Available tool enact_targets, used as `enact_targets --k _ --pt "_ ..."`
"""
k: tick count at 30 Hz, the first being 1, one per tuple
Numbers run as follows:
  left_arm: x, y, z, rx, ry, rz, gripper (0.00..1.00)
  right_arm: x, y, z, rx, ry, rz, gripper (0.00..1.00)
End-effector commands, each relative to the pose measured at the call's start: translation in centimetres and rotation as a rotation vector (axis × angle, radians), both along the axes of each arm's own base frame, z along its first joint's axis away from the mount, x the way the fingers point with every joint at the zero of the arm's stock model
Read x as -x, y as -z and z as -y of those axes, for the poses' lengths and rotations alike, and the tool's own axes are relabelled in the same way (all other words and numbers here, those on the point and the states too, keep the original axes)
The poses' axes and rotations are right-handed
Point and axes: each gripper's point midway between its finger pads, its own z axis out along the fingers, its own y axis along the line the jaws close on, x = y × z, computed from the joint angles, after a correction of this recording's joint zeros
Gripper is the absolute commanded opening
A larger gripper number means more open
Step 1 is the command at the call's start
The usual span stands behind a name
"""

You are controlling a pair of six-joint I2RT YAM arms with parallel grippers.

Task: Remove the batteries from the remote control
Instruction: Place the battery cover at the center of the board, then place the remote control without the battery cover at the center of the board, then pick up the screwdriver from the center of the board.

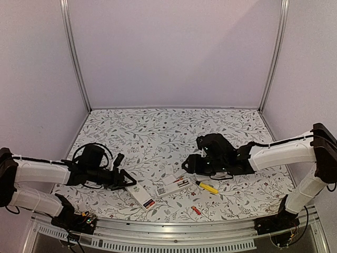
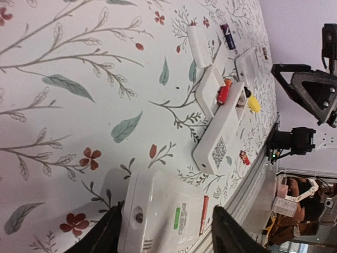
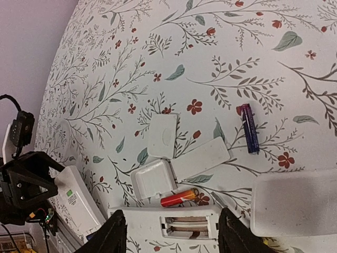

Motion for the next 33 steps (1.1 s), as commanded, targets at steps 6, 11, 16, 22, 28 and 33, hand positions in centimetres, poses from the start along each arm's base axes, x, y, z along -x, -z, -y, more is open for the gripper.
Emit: enact_targets --k 6,11,16,22,28,33 --pt "-4.1 -1.4 -4.5 -0.243 -0.220 0.153 0.85 4.1 1.8 7.9 0.176 -0.008 -0.033 0.58" --pt "-4.7 -3.0 -5.3 -0.243 -0.267 0.201 0.87 5.0 2.3 9.8 0.233 -0.021 -0.031 0.57" --pt "-4.6 -4.7 -4.6 -0.186 -0.252 0.222 0.87 5.3 3.4 11.0 0.295 -0.024 -0.028 0.53" --pt "-4.4 -5.8 -4.3 -0.137 -0.254 0.229 0.87 5.7 3.9 10.4 0.327 -0.104 0.002 0.52" --pt "-4.1 -5.7 -4.2 -0.126 -0.251 0.215 0.87 6.0 5.3 9.6 0.380 -0.135 -0.010 0.50" --pt "-3.9 -6.1 -4.1 -0.106 -0.248 0.219 0.87 6.2 6.3 9.1 0.443 -0.157 -0.006 0.48"
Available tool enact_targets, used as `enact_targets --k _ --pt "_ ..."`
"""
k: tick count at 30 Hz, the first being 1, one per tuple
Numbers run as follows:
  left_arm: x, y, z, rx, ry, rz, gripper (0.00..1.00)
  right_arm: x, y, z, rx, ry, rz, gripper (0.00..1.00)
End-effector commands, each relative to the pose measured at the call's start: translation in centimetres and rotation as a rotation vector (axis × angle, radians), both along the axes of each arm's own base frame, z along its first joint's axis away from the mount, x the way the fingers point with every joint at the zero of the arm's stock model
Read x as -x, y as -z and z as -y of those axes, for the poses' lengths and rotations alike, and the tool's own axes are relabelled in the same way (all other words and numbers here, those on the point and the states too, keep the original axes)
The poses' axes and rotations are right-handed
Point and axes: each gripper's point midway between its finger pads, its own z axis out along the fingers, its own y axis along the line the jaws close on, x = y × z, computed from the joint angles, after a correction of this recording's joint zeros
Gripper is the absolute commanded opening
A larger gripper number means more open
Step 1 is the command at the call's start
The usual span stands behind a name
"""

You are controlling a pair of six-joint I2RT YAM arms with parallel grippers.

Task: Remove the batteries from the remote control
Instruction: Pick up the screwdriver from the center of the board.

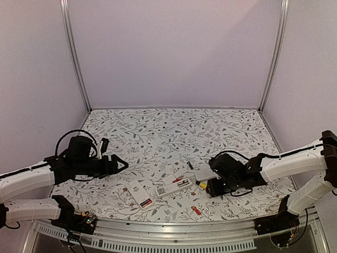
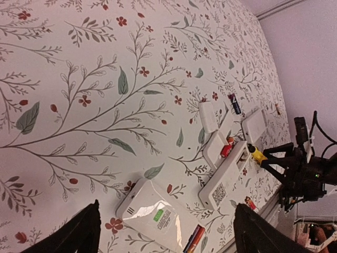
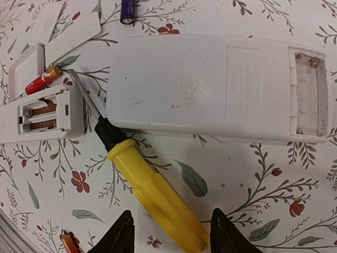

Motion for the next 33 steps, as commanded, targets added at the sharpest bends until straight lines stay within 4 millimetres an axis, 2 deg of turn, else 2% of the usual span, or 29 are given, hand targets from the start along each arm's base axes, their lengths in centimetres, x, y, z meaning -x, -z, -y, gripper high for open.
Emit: enact_targets --k 1,7,15,20,23,26,30,33 --pt "0.0 -0.8 0.0 0.021 -0.002 0.004 0.87 -0.3 0.0 -0.7 0.057 -0.025 0.038 0.47" --pt "-0.2 -1.1 0.1 0.024 -0.002 0.007 0.87 -0.4 0.4 -0.3 0.187 -0.018 0.105 0.41" --pt "-0.3 -1.7 0.6 0.039 0.018 0.014 0.87 0.6 1.7 -1.0 0.225 -0.064 0.090 0.29" --pt "-0.4 -1.9 0.5 0.042 0.010 0.025 0.87 1.3 0.8 -1.3 0.202 -0.090 0.097 0.13" --pt "-0.4 -2.6 1.0 0.077 0.026 0.035 0.87 2.1 -1.0 -2.4 0.140 -0.142 0.124 0.04" --pt "-0.2 -4.5 2.5 0.155 0.091 0.066 0.86 3.3 -3.7 -4.7 -0.005 -0.228 0.130 0.01" --pt "0.6 -8.9 5.5 0.291 0.243 0.177 0.84 4.9 -8.0 -8.0 -0.243 -0.344 0.133 0.00" --pt "2.0 -11.8 7.7 0.360 0.371 0.256 0.84 6.0 -11.0 -10.0 -0.405 -0.418 0.108 0.00"
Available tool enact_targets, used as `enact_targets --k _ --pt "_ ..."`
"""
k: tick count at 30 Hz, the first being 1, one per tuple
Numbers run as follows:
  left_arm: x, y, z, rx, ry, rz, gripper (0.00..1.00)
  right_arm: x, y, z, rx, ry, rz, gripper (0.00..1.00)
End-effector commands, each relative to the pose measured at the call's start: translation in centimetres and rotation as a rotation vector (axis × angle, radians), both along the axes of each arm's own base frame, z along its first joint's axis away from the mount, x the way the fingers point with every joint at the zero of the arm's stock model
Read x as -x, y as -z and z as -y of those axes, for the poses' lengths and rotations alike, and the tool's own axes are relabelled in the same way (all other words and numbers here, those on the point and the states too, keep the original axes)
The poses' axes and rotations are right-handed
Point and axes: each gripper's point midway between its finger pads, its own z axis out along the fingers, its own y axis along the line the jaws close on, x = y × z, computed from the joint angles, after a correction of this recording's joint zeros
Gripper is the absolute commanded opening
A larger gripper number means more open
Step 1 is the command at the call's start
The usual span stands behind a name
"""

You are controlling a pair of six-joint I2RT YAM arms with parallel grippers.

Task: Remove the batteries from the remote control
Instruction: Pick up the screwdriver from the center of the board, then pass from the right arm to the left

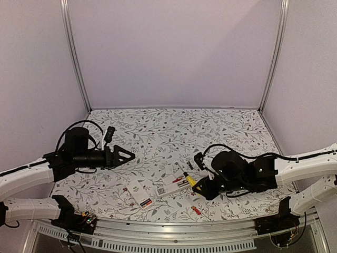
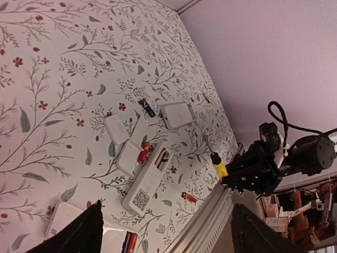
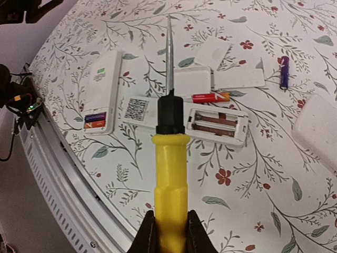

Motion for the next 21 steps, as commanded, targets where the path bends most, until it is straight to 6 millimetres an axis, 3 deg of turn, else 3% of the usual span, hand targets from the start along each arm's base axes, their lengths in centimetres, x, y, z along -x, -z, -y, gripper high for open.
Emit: enact_targets --k 1,7,10,15,21 --pt "2.1 -6.7 4.3 0.172 0.231 0.184 0.83 2.3 -4.5 -3.8 -0.258 -0.189 -0.061 0.00" --pt "4.8 -7.3 7.7 0.199 0.407 0.186 0.84 3.3 -9.4 -6.3 -0.481 -0.351 -0.121 0.00" --pt "5.1 -7.2 8.6 0.197 0.437 0.181 0.82 3.9 -10.8 -7.1 -0.514 -0.421 -0.138 0.00" --pt "6.1 -8.3 9.5 0.246 0.489 0.196 0.71 4.5 -11.5 -7.8 -0.540 -0.491 -0.166 0.00" --pt "6.3 -8.6 9.5 0.274 0.487 0.199 0.41 4.7 -12.5 -8.6 -0.573 -0.552 -0.185 0.00"
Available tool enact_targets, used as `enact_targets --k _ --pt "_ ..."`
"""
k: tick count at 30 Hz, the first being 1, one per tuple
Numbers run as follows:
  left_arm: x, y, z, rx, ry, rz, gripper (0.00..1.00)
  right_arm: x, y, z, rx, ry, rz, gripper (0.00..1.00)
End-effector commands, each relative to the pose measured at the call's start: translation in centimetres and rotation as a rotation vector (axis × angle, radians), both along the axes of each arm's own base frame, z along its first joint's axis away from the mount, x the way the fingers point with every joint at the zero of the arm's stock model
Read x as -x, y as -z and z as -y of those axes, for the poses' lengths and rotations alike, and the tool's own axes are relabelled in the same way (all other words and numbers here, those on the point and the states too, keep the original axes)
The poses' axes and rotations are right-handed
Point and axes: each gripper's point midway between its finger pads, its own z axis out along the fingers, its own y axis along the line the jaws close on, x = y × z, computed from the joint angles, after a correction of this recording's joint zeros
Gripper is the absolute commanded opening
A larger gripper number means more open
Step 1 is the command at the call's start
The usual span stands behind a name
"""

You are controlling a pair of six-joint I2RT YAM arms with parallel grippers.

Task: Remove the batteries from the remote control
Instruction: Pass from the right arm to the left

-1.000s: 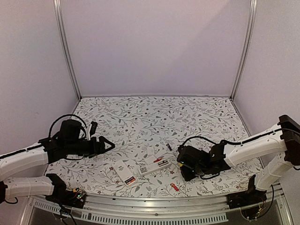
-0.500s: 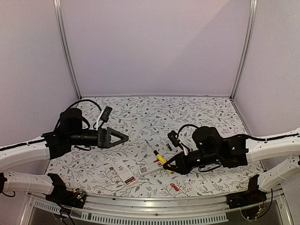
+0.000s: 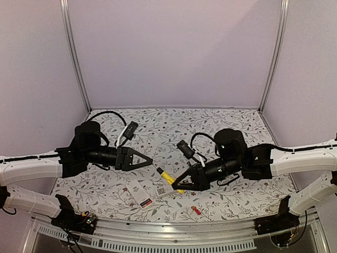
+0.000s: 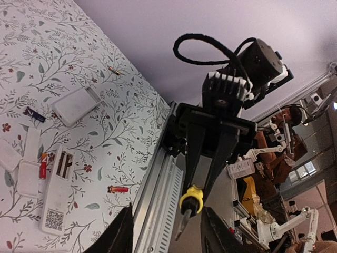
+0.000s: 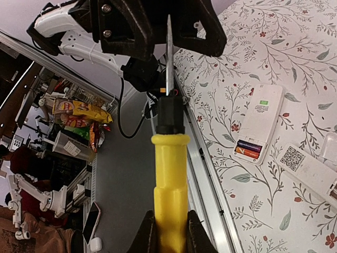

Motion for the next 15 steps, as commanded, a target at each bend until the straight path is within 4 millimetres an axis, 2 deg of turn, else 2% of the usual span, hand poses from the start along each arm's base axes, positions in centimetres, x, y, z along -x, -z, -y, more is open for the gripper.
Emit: enact_targets --k 1,6,8,9,10,11,12,13,15 --pt "0.7 -1.9 0.4 0.073 0.032 0.031 0.36 0.2 -1.9 -1.0 -0.067 -0.075 0.012 0.00" --pt "0.9 -1.9 0.1 0.089 0.030 0.022 0.02 -0.3 -1.9 -0.9 -0.074 -0.071 0.015 0.00" --pt "1.0 -2.0 0.0 0.095 0.029 0.020 0.00 -0.9 -1.9 -0.8 -0.073 -0.049 0.017 0.01" --pt "1.0 -2.2 0.0 0.103 0.026 0.022 0.00 -1.3 -1.8 -0.7 -0.073 -0.032 0.019 0.08" --pt "0.9 -2.4 -0.1 0.110 0.013 0.023 0.00 -1.7 -1.9 -0.6 -0.076 -0.007 0.027 0.21" --pt "0.5 -2.6 -0.3 0.115 -0.016 0.026 0.00 -2.3 -1.8 -0.5 -0.077 0.029 0.029 0.40" --pt "0.0 -2.9 -0.5 0.120 -0.051 0.028 0.00 -2.9 -2.0 -0.3 -0.086 0.076 0.039 0.53" --pt "-0.5 -3.0 -0.7 0.123 -0.089 0.024 0.00 -3.7 -2.0 0.0 -0.086 0.132 0.050 0.62" --pt "-1.7 -2.9 -1.2 0.124 -0.180 0.000 0.00 -5.4 -1.9 0.7 -0.083 0.256 0.052 0.72"
